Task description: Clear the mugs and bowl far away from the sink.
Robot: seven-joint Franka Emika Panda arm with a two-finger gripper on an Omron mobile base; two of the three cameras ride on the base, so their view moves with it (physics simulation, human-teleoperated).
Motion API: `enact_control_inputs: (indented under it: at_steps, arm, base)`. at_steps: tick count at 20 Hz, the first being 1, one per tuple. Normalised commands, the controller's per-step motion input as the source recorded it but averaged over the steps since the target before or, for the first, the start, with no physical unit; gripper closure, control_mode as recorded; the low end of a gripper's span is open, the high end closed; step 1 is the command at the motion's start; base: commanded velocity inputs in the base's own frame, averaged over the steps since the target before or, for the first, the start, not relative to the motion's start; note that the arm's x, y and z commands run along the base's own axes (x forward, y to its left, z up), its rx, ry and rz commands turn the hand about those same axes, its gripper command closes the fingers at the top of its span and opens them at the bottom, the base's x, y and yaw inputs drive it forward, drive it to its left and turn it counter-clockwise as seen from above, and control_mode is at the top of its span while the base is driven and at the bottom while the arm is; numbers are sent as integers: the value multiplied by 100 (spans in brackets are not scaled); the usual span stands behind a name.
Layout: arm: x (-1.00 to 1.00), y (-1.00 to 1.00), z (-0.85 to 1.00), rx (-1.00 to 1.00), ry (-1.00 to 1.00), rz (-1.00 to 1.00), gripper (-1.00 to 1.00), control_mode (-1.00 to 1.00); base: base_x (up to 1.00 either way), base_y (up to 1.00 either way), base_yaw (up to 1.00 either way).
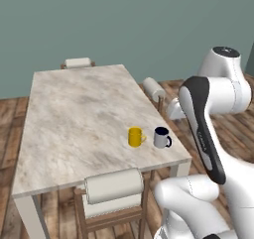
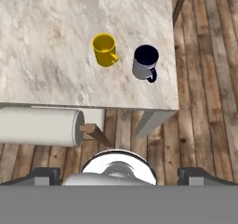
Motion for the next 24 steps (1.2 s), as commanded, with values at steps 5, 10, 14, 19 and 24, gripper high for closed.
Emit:
enact_control_inputs:
  at_steps: [5,10,14,19,24]
  arm:
    - [0,0,0,0,0,0,-100,100]
    - [0,0,0,0,0,0,-100,100]
    - [0,0,0,0,0,0,-100,100]
    - [0,0,0,0,0,0,-100,100]
    - [0,0,0,0,0,0,-100,100]
  base:
    - [-40,-9,-12]
    - [-21,-13,-79]
    - [0,0,-98]
    - [0,0,-100]
    - [0,0,-100]
